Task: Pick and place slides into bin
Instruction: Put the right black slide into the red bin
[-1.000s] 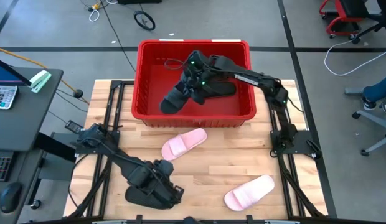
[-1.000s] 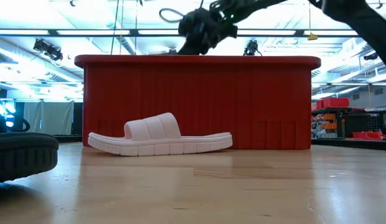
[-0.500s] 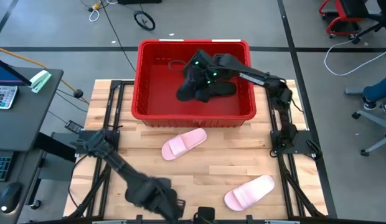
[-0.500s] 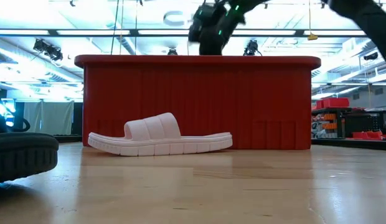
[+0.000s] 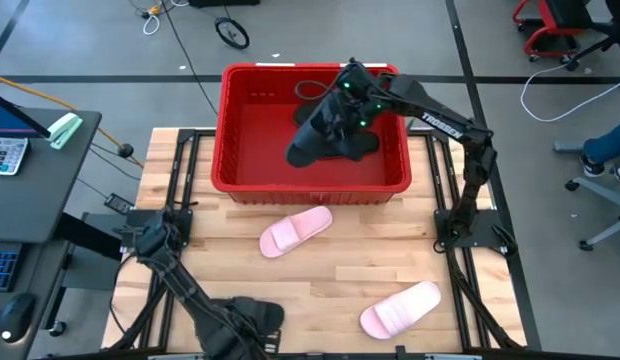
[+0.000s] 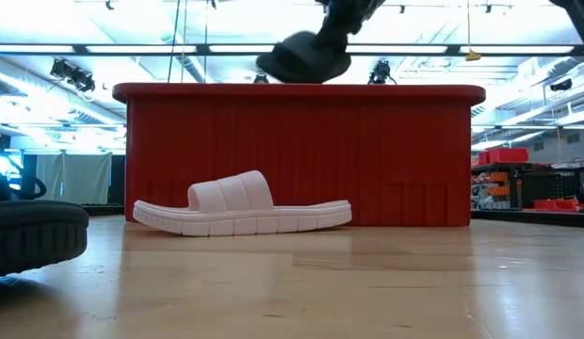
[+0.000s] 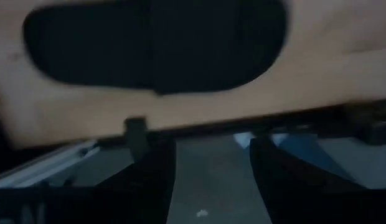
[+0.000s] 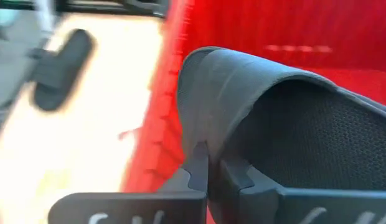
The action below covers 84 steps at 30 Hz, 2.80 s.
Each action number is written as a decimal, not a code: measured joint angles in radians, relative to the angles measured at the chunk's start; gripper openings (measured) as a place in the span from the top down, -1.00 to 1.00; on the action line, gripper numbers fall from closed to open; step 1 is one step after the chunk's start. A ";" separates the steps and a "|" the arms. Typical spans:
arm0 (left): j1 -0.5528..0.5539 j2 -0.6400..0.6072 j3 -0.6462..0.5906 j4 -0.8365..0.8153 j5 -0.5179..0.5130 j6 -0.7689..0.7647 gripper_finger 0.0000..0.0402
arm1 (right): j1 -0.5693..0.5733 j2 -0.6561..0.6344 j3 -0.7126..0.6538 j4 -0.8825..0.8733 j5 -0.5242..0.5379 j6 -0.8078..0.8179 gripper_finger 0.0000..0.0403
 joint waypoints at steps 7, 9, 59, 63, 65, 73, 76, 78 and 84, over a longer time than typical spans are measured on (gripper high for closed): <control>0.106 -0.021 0.000 0.005 -0.178 0.133 -0.01 | 0.057 0.025 0.000 -0.053 -0.030 -0.055 0.95; 0.141 -0.041 0.002 0.008 -0.225 0.179 0.01 | 0.062 0.041 -0.001 -0.039 -0.021 -0.087 0.95; 0.834 -0.418 0.003 0.167 -0.404 1.520 0.75 | 0.088 -0.101 0.000 0.123 0.035 -0.034 0.82; 0.837 -0.415 0.002 0.156 -0.399 1.469 0.75 | 0.089 -0.101 0.000 0.103 0.092 -0.030 0.61; 0.838 -0.415 0.002 0.144 -0.397 1.432 0.75 | 0.089 -0.106 0.000 0.100 0.141 -0.030 0.50; 0.843 -0.415 0.002 0.119 -0.401 1.315 0.75 | 0.088 -0.239 0.000 0.079 0.339 -0.010 0.23; 0.873 -0.415 0.002 0.123 -0.408 1.267 0.75 | 0.095 -0.320 0.000 0.079 0.333 0.043 0.21; 0.902 -0.415 0.002 0.125 -0.416 1.264 0.75 | 0.096 -0.375 0.000 0.079 0.328 0.080 0.22; 1.067 -0.415 0.002 0.126 -0.369 1.257 0.75 | 0.102 -0.522 0.000 0.071 0.322 0.177 0.25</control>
